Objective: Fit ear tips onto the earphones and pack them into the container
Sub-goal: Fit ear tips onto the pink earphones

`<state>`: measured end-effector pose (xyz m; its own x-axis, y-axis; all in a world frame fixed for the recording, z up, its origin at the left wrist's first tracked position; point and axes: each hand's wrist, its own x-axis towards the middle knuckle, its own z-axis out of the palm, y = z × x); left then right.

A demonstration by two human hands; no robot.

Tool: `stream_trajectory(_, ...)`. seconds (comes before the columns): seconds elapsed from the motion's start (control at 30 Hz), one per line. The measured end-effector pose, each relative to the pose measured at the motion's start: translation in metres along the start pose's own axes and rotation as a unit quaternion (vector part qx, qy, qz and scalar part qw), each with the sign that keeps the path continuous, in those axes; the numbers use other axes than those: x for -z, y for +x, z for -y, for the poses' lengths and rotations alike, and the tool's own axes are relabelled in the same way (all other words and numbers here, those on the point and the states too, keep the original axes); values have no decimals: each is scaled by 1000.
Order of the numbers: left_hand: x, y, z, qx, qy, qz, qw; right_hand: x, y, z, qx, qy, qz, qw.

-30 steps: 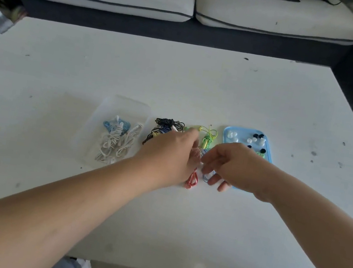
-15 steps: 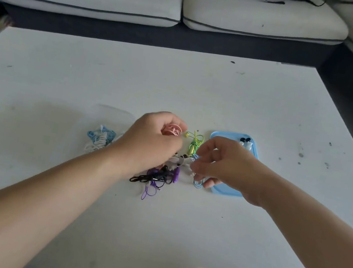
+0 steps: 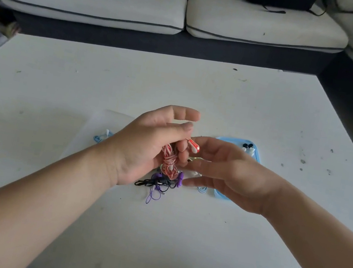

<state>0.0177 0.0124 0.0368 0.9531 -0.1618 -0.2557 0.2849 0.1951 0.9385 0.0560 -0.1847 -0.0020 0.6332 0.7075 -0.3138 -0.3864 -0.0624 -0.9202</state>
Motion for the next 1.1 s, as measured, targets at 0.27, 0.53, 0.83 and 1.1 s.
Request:
stream_trajectory(0.27,3,4,3,12,1,-16,1000,1,3,2,-18,86,-66,994)
stream_trajectory(0.53,4,8,19,-13,178,-94,980,1,-2,8,-5,92,-83,992)
stream_trajectory(0.83,-19,2,16,77,178,-14,981,8,-21,1,-9,81,-165,983)
stream_trajectory(1.1,-64,-20,10,79,90,-61,991,-16,-58,-5,28,207,-176,962)
